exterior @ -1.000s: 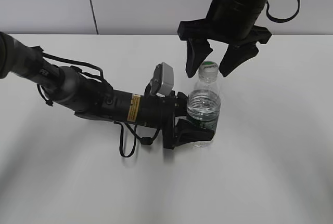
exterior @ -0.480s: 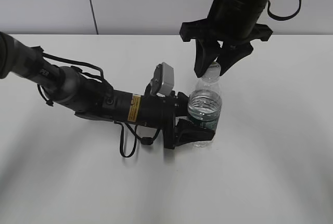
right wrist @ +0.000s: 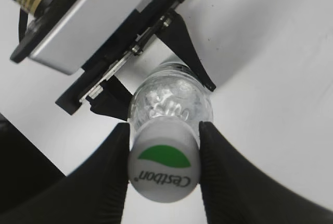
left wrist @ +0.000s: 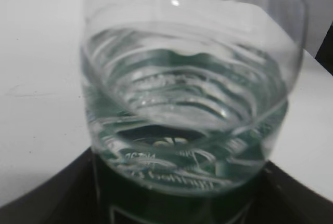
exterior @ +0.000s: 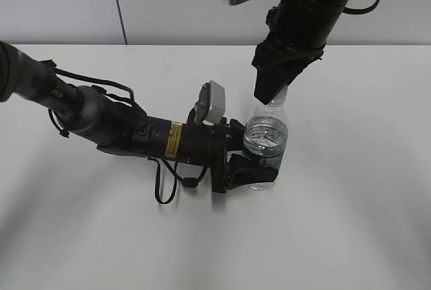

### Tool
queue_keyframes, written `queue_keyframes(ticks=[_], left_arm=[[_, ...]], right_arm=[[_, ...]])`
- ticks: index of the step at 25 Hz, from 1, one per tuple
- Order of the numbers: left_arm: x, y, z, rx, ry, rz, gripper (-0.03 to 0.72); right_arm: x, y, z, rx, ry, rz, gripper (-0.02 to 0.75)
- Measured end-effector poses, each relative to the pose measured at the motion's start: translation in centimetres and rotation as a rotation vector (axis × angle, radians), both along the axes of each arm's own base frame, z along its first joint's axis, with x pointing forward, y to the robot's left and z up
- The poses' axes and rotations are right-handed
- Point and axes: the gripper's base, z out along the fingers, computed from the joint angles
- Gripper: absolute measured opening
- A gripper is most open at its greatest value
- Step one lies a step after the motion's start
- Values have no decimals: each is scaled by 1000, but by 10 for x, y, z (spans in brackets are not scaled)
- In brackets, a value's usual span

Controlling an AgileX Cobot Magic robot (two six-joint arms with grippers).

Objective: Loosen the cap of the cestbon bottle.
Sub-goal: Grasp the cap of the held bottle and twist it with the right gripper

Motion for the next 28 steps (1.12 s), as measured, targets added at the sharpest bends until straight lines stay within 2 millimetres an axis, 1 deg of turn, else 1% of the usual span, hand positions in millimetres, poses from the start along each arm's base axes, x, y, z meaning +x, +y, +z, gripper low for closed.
queue_keyframes(ticks=[2,5,7,9,10,11,13,14,15,16,19,23,25,28], left_arm=[[0,0,0,0,-1,0,532],[0,0,0,0,-1,0,532],[0,0,0,0,-1,0,532],[0,0,0,1,-1,-2,532],[0,0,0,2,-2,-3,532],[0,0,0,2,-2,-3,532],[0,0,0,2,-2,-3,532],[0,0,0,2,-2,-2,532],[0,0,0,2,-2,-2,532],[0,0,0,2,-2,-2,532],[0,0,0,2,-2,-2,532],[0,0,0,2,-3,-2,532],[0,0,0,2,-2,-2,532],[0,0,0,2,-2,-2,532]], right_arm=[[0,0,0,-8,-57,195,307],[0,0,1,-18,-126,423,307],[-1,1,2,-11,-137,464,307],[-1,2,2,3,-130,449,313],[-2,3,2,14,-123,432,334],[-2,4,3,31,-113,404,382],[-4,6,6,70,-86,326,515],[-5,7,8,89,-71,285,566],[-6,8,9,101,-55,235,614],[-7,8,12,111,-38,180,639],[-9,6,20,118,6,-13,660],[-11,-2,28,79,43,-292,652],[-10,-5,28,60,50,-364,633],[-9,-5,27,60,58,-399,595]])
